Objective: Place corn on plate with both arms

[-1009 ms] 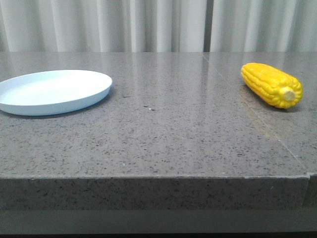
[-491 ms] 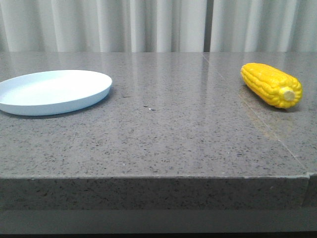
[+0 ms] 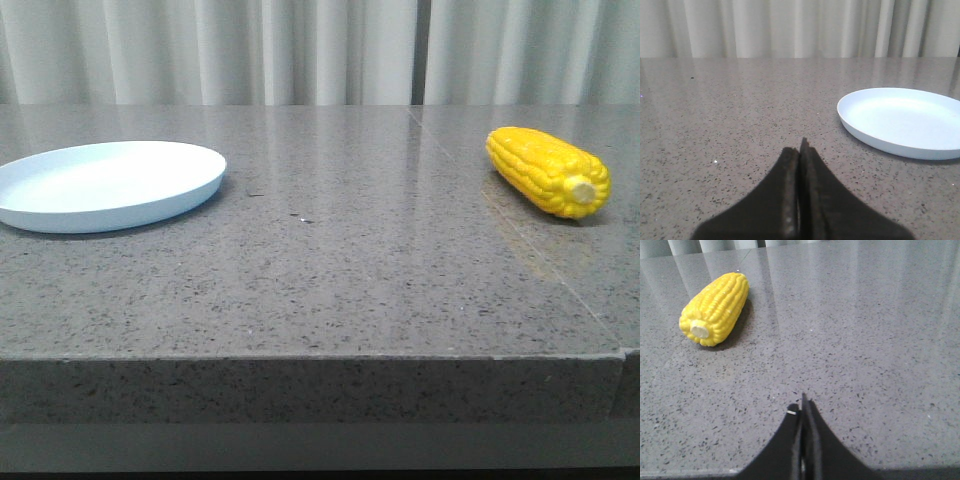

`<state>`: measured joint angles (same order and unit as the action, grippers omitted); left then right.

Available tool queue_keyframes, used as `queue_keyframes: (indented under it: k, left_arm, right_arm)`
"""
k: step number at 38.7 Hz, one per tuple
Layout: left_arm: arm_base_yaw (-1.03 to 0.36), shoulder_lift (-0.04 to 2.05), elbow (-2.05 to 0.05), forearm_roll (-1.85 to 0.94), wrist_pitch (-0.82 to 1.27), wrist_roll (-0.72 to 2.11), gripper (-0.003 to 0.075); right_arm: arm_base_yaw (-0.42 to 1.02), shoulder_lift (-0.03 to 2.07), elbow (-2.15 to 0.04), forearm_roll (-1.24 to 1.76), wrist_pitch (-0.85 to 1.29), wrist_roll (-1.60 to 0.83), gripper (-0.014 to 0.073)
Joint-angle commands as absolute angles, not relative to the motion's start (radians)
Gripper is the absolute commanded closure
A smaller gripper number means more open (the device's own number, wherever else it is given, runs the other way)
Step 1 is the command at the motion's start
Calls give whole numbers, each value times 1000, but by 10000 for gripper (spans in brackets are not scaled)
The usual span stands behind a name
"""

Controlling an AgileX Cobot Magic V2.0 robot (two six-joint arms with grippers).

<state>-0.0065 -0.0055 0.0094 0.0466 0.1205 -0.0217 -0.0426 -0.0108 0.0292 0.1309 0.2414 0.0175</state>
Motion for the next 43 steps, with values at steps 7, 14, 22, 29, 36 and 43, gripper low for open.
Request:
queue_keyframes:
  k: [7,14,22,29,36,43]
  left_arm:
    - [-6,-23,31,40,14,-28,741]
    - [-6,-23,-4,40,-170,-28,741]
    - [-6,14,-207,40,-83,-28,741]
    - [-6,175,-411,40,85,-28,741]
    - [-6,372,-540,42,210,-28,741]
    - [-6,448,-559,85,186,-28,741]
  right_arm:
    - [-47,-27,5,132,117,12,627]
    - [-47,-27,-57,132,76,12,657]
    - [-47,1,-248,132,201,12,659]
    - [-47,151,-413,132,274,12,659]
    - [-47,354,-524,132,291,12,659]
    - [-47,460,-564,132,274,12,659]
